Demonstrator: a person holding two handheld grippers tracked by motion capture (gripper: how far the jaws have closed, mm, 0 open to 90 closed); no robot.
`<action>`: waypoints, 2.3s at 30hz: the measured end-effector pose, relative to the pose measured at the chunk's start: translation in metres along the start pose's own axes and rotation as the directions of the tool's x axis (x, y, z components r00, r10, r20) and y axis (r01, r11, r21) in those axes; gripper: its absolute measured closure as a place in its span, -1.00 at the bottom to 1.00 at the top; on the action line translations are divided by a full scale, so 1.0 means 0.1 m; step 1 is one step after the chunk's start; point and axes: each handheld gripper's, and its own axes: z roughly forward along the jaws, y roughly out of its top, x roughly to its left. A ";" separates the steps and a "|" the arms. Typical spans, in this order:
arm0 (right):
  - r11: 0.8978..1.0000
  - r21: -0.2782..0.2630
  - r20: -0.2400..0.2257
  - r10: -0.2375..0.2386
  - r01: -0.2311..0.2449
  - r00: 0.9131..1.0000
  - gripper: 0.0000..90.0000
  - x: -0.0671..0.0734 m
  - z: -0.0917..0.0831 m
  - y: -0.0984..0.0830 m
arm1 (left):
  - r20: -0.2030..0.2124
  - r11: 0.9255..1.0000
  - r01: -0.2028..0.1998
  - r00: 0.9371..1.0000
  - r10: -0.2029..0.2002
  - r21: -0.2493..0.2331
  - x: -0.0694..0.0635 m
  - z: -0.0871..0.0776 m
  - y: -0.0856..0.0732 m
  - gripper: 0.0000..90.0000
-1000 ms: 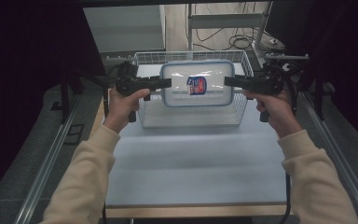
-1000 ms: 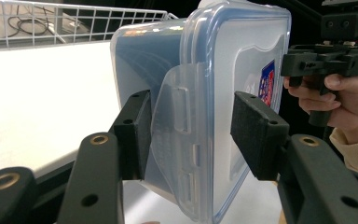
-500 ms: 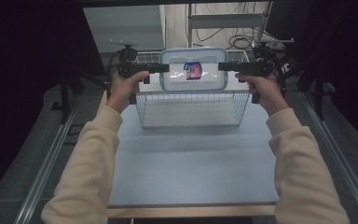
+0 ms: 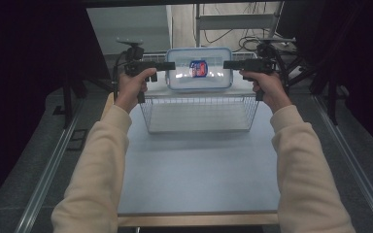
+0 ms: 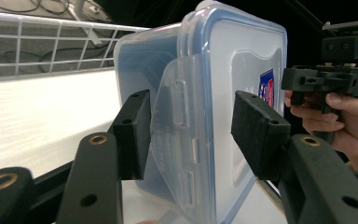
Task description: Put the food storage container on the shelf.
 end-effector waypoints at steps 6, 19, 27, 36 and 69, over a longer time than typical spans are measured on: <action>0.998 0.006 0.042 0.064 -0.064 0.997 0.11 -0.02 0.06 0.04 | -0.006 0.994 0.104 0.995 -0.104 -0.024 0.10 0.07 0.03 0.07; 0.990 -0.060 0.129 0.137 -0.130 0.982 -0.02 -0.02 0.16 -0.09 | -0.051 0.989 0.136 0.989 -0.139 -0.051 0.21 0.18 -0.01 -0.15; 0.994 -0.112 0.145 0.016 0.001 0.989 -0.24 0.16 -0.08 -0.17 | -0.130 0.998 -0.013 0.992 0.005 -0.056 -0.03 -0.04 -0.08 -0.33; 0.985 -0.073 0.133 -0.145 0.155 0.980 -0.35 0.26 -0.38 -0.43 | -0.117 0.995 -0.068 0.991 0.059 -0.071 -0.23 -0.35 -0.34 -0.35; 0.949 0.127 0.028 -0.296 0.290 0.955 -0.48 0.08 -0.70 -2.48 | -0.043 0.980 -0.153 0.986 0.159 0.125 -0.39 -0.60 -2.48 -0.38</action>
